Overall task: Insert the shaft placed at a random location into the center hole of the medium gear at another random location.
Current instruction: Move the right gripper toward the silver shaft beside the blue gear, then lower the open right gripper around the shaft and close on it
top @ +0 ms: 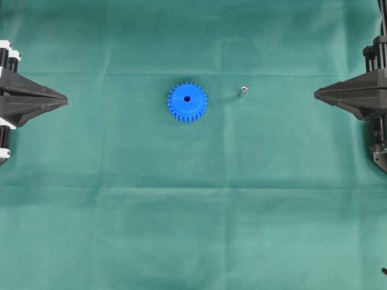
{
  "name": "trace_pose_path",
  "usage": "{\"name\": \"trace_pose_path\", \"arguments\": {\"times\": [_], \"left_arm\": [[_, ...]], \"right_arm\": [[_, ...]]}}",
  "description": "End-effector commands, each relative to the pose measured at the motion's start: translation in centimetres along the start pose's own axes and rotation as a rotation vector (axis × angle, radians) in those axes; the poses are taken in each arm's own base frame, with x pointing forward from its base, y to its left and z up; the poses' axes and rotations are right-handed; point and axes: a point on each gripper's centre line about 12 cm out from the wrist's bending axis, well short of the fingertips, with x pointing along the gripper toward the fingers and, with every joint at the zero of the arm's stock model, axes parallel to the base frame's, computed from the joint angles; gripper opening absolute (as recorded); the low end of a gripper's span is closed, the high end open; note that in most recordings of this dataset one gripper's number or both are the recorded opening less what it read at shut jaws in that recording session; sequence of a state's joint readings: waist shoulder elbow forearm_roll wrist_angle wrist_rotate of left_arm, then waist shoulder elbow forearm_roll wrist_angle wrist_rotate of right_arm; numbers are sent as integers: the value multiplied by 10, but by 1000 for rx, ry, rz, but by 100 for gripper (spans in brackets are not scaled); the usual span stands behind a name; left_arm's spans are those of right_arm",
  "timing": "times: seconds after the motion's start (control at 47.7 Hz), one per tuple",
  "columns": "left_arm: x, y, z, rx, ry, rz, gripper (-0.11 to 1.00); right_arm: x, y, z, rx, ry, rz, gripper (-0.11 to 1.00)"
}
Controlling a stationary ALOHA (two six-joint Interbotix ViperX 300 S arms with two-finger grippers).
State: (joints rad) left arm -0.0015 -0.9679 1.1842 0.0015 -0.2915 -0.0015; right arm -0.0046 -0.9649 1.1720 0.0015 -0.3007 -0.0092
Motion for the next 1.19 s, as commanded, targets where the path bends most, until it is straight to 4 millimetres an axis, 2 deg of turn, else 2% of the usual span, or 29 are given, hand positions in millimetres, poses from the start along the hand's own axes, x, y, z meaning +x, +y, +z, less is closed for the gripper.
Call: {"name": "trace_pose_path", "arguments": {"times": [0.0,0.335,0.398,0.482,0.629,0.713,0.755,0.88,1.174], "left_arm": [[5,0,8,6,-3,-3,0],[5,0,8,6,2,-3,0],[5,0,8,6,3,-3,0],[5,0,8,6,2,-3,0],[5,0,7,6,5,-3,0],[5,0,7,6,9,-3,0],[5,0,6,7,14,-3,0],[5,0,5,4,20,-3,0],[5,0,4,4,21,-3,0]], "right_arm": [[4,-1,2,-10,3,-5,1],[24,-16,-16,-22,39,-70,1],[27,-21,-21,-21,54,-90,6],[33,-28,-34,-21,98,-117,21],[44,-41,-61,-14,201,-163,64],[51,-50,-83,-8,258,-190,86],[54,-53,-92,-5,275,-200,86],[61,-62,-117,5,321,-227,78],[70,-75,-163,23,379,-270,78]]}}
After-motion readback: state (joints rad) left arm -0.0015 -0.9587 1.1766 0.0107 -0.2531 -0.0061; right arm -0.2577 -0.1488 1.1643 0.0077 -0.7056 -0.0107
